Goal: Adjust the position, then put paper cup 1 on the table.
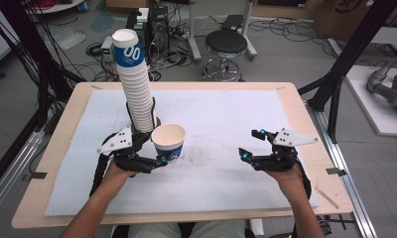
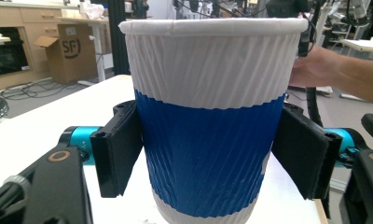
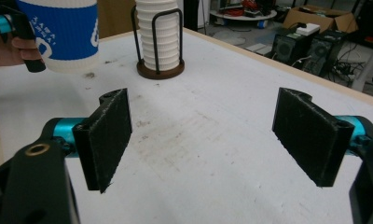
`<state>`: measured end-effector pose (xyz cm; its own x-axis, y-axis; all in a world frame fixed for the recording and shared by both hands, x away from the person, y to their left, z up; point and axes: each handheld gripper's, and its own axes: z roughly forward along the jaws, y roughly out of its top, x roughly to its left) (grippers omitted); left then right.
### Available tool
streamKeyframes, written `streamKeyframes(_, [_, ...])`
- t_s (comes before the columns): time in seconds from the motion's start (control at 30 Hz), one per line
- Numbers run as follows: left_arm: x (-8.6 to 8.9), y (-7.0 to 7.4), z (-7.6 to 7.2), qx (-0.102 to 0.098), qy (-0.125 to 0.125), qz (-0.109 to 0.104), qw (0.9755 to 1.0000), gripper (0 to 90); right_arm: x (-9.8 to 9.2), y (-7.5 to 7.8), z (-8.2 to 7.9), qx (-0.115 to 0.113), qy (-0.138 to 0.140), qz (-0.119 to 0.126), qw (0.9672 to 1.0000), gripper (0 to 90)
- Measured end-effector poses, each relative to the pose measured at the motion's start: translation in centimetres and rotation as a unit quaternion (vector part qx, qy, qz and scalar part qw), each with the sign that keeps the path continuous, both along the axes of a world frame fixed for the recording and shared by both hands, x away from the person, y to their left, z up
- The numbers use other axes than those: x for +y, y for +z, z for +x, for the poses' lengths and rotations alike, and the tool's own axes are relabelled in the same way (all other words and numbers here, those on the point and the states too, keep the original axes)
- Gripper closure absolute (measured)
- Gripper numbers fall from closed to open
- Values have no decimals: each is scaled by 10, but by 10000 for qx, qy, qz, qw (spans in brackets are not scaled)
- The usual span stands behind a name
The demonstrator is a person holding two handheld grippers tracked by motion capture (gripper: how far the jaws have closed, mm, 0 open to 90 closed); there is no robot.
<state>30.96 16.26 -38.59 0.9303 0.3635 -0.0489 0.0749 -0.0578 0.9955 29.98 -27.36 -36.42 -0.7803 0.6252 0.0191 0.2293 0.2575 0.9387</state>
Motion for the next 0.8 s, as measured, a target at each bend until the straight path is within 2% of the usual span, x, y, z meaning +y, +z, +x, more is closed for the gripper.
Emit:
streamKeyframes(0.03, [1, 0, 0, -9, 17, -24, 10000, 270, -1, -2, -1, 75, -25, 28, 10000, 203])
streamKeyframes(0.3, [6, 1, -1, -52, 52, -89, 9999, 267, -6, -11, -2, 80, -111, 65, 9999, 203])
streamKeyframes(0.5, [16, 1, -5, -94, 140, -130, 9998, 267, -8, -14, -2, 97, -146, 63, 9998, 203])
streamKeyframes(0.67, [33, 0, -8, -153, 283, -139, 9994, 267, -9, -17, -5, 141, -219, 61, 9996, 203])
streamKeyframes(0.8, [52, -5, -11, -117, 425, -187, 9989, 265, -11, -18, -8, 148, -248, 50, 9996, 203])
